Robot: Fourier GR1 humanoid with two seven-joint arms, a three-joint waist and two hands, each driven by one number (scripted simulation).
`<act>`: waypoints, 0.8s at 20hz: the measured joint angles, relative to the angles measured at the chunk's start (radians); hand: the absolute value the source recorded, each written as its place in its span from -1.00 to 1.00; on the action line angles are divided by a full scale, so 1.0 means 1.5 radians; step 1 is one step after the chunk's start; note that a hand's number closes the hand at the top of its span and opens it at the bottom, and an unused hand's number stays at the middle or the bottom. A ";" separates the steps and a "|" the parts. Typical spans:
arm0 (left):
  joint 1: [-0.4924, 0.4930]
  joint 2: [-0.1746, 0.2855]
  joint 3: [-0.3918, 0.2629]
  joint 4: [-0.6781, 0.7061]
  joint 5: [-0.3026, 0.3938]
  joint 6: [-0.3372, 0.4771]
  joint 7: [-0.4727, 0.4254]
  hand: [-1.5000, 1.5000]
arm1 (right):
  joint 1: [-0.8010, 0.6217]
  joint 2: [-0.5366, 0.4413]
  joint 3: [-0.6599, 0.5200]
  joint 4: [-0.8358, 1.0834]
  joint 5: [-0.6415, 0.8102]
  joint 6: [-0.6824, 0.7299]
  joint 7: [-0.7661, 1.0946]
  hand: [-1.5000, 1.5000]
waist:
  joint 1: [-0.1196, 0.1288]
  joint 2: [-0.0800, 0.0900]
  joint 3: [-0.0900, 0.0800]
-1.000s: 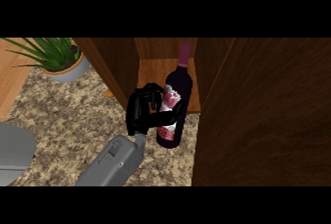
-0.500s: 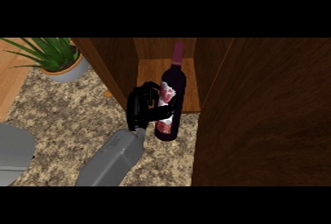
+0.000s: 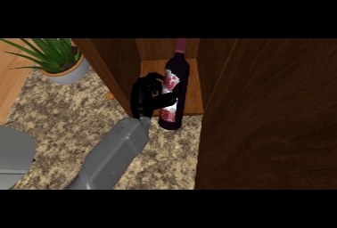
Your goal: Pick up the wine, place it into the cabinet and close the cabinet
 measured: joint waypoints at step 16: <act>-0.202 0.015 0.081 0.199 0.002 0.008 0.007 1.00 | 0.020 0.015 -0.006 0.003 -0.005 0.027 -0.020 -1.00 | -0.005 0.002 0.000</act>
